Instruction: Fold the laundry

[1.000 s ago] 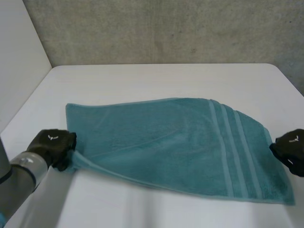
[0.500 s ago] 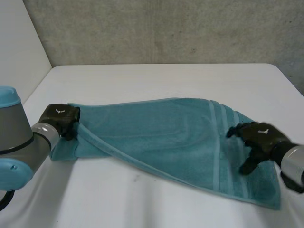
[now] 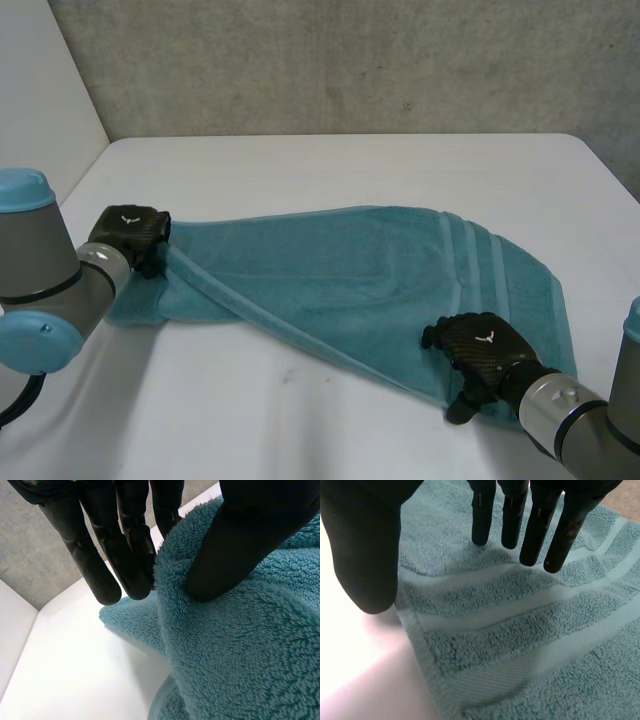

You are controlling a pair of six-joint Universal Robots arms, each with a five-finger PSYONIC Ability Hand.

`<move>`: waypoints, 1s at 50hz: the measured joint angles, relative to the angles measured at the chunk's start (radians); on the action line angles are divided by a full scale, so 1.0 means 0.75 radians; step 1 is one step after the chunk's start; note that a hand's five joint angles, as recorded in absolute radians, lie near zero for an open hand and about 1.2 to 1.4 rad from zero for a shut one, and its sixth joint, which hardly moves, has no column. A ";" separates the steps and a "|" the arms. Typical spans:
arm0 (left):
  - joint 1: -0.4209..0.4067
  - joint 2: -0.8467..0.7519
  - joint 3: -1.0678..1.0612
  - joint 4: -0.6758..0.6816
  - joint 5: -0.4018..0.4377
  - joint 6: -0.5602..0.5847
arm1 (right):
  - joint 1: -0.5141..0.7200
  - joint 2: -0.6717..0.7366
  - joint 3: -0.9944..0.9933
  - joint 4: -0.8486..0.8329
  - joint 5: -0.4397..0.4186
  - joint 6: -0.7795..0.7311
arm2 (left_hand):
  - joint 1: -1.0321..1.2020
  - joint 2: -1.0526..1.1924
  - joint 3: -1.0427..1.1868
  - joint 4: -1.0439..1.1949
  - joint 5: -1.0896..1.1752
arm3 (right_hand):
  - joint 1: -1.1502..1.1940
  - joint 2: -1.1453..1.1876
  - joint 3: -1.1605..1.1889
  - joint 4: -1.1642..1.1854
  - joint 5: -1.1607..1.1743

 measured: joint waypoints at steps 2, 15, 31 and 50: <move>0.000 0.000 0.002 0.000 0.000 0.000 | 0.001 0.005 0.002 -0.006 0.004 -0.015 | 0.000 0.000 0.000 0.000 0.000 | 0.018 0.028 0.023 0.020 0.013; 0.004 -0.004 0.007 0.000 0.000 0.000 | -0.003 0.012 0.004 -0.087 0.120 -0.079 | 0.000 0.000 0.000 0.000 0.000 | 0.245 0.306 0.289 0.280 0.247; 0.009 -0.004 -0.004 0.000 -0.002 0.000 | -0.068 -0.085 -0.008 -0.064 0.155 -0.130 | 0.000 0.000 0.000 0.000 0.000 | 0.362 0.442 0.430 0.419 0.381; 0.013 -0.009 -0.009 0.000 -0.001 0.004 | -0.332 -0.141 0.021 0.225 -0.012 -0.227 | 0.000 0.000 0.000 0.000 0.000 | 0.406 0.490 0.470 0.464 0.427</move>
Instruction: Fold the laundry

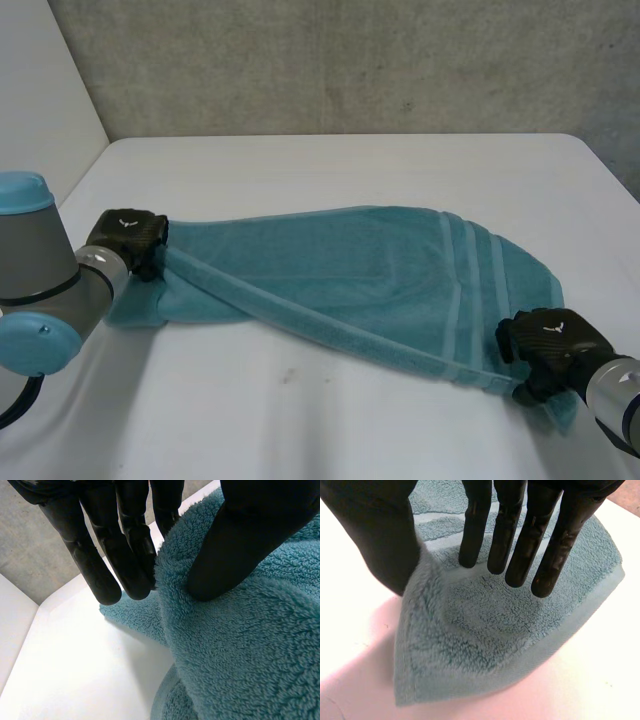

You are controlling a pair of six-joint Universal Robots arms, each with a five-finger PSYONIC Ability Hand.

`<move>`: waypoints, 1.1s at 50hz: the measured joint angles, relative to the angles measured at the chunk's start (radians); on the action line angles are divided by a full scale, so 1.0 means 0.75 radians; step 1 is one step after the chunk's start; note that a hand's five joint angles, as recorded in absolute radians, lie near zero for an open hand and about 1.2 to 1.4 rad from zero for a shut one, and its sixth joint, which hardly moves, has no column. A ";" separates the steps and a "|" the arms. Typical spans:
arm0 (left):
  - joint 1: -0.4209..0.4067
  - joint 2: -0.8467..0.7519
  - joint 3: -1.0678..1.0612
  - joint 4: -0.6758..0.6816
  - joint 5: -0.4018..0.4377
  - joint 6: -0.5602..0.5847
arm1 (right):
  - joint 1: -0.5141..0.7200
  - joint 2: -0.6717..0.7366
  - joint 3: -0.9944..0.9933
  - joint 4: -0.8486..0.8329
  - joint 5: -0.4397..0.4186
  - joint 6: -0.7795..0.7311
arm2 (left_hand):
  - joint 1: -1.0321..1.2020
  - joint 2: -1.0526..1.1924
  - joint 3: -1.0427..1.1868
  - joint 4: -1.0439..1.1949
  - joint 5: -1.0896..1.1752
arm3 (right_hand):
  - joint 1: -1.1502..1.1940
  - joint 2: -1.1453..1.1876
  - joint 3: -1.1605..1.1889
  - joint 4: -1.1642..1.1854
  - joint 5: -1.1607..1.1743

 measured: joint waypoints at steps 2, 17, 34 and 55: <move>0.000 -0.001 0.000 0.000 0.000 0.000 | -0.015 -0.001 0.005 -0.001 -0.009 -0.001 | 0.000 0.000 0.000 0.000 0.000 | 0.135 0.161 0.168 0.153 0.149; -0.037 0.291 -0.094 -0.159 0.006 -0.008 | -0.077 -0.275 -0.348 0.229 -0.032 -0.089 | 0.000 0.000 0.000 0.000 0.000 | 0.402 0.516 0.526 0.538 0.522; -0.049 0.349 -0.174 -0.334 0.016 0.015 | 0.047 0.284 -0.886 0.715 0.129 -0.442 | 0.000 0.000 0.000 0.000 0.000 | 0.402 0.516 0.527 0.538 0.543; -0.071 -0.023 0.846 0.120 -0.046 0.127 | 0.257 0.582 -1.900 -0.184 0.471 -0.362 | 0.000 0.002 0.003 0.000 0.000 | 0.402 0.516 0.532 0.539 0.544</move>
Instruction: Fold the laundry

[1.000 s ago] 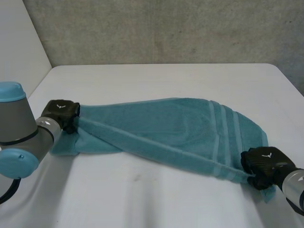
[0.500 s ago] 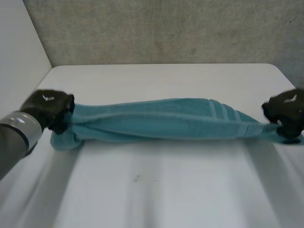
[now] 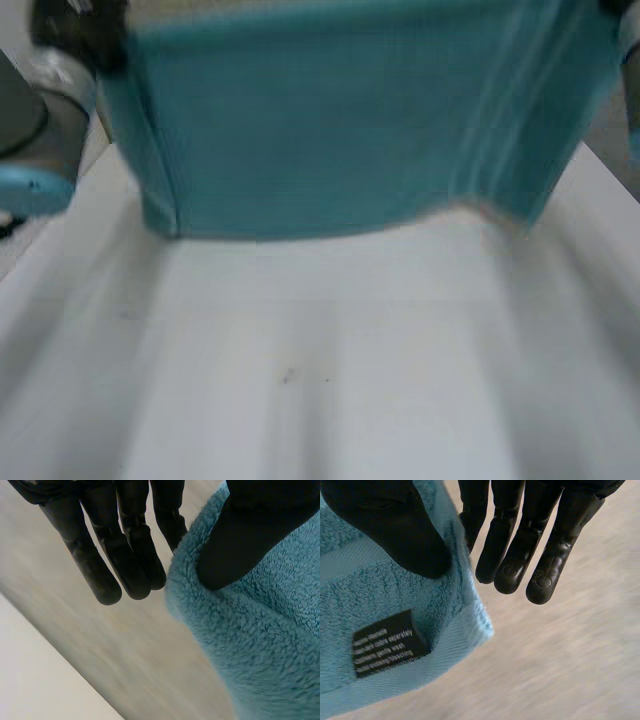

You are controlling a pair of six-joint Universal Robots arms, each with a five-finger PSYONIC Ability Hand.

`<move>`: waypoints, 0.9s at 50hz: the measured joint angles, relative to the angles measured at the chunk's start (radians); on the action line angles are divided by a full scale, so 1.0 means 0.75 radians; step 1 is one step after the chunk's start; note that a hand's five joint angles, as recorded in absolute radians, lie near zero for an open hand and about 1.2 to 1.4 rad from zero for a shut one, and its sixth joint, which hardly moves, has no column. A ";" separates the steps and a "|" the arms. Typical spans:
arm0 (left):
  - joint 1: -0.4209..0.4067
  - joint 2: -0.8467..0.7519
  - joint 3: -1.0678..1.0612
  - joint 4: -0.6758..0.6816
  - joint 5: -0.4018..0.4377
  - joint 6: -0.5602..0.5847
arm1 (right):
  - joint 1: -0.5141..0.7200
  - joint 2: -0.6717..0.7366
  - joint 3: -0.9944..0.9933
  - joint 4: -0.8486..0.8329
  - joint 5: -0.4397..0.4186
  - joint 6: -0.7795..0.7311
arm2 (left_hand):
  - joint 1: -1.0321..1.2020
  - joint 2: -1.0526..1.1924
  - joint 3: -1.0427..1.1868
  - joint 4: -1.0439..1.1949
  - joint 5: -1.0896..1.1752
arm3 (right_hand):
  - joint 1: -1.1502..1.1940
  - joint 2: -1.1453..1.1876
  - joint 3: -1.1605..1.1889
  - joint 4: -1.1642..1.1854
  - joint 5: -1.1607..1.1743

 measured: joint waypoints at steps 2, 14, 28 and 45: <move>-0.005 0.037 0.000 0.098 -0.007 -0.010 | 0.011 -0.023 0.002 -0.066 0.001 0.001 | 0.000 0.000 0.000 0.000 0.000 | 0.000 0.000 0.000 0.000 0.000; -0.010 0.217 -0.549 0.295 -0.026 -0.136 | 0.053 -0.284 0.670 -0.203 -0.024 0.025 | 0.000 0.000 0.000 0.000 0.000 | 0.000 0.000 0.000 0.000 0.009; 0.003 0.212 -1.243 0.249 -0.018 -0.210 | -0.010 -0.340 1.507 -0.185 -0.193 0.139 | 0.000 -0.031 -0.029 -0.030 0.000 | 0.000 0.000 0.001 0.000 0.009; 0.022 0.461 -1.252 -0.201 0.081 -0.110 | -0.123 -0.376 1.611 -0.196 -0.262 0.148 | -0.943 -1.112 -1.102 -1.115 -1.012 | 0.000 0.000 0.001 0.000 0.009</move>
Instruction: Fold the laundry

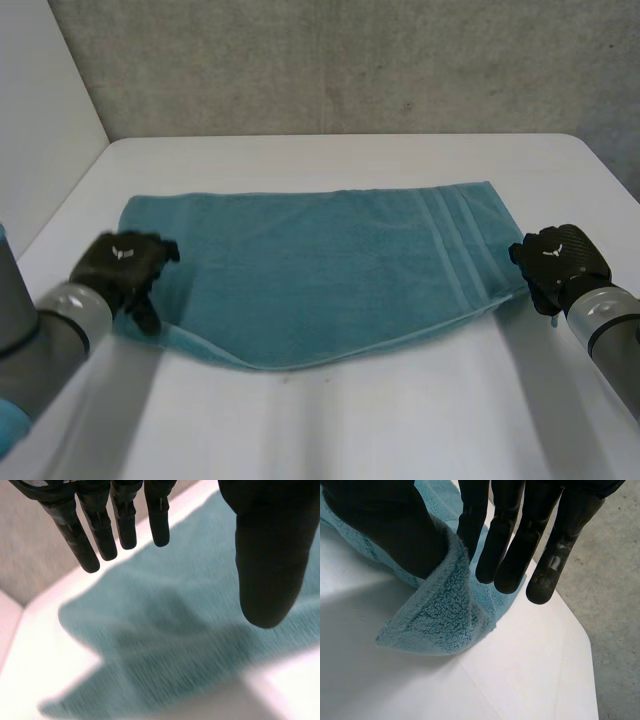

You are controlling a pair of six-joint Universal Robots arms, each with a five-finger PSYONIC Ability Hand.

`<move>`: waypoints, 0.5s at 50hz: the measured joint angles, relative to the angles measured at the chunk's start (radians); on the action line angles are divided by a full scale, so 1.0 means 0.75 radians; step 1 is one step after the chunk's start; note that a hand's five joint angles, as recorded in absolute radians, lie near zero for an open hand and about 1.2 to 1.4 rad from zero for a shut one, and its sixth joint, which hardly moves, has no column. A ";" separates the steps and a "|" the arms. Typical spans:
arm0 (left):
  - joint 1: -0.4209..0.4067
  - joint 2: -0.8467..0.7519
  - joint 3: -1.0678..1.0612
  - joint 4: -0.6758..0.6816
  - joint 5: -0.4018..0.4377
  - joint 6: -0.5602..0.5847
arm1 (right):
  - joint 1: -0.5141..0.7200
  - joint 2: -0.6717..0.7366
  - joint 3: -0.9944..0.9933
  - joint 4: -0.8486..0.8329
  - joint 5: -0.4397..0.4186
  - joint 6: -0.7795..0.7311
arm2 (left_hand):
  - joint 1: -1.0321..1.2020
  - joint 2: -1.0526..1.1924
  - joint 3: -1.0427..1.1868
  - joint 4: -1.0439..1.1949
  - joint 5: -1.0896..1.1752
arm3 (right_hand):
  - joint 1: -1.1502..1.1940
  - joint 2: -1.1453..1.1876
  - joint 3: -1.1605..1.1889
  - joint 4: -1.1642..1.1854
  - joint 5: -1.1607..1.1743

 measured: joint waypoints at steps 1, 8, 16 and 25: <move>0.007 0.008 0.028 -0.013 0.027 0.017 | -0.001 0.000 -0.001 -0.001 -0.001 0.000 | 0.000 0.000 0.000 0.000 0.000 | 0.000 0.000 0.000 0.000 0.000; 0.096 -0.056 0.273 -0.083 0.210 0.149 | 0.000 0.007 0.000 -0.006 -0.007 -0.001 | 0.038 0.066 0.064 0.075 0.092 | 0.000 0.000 0.000 0.000 0.000; 0.148 -0.249 0.468 -0.262 0.253 0.267 | -0.002 0.011 0.008 -0.007 -0.012 -0.002 | 0.163 0.190 0.185 0.205 0.216 | 0.000 0.000 0.000 0.000 0.000; 0.217 -0.351 0.504 -0.400 0.255 0.427 | -0.004 0.019 0.009 -0.008 -0.026 -0.010 | 0.163 0.190 0.185 0.205 0.214 | 0.000 0.000 0.000 0.000 0.000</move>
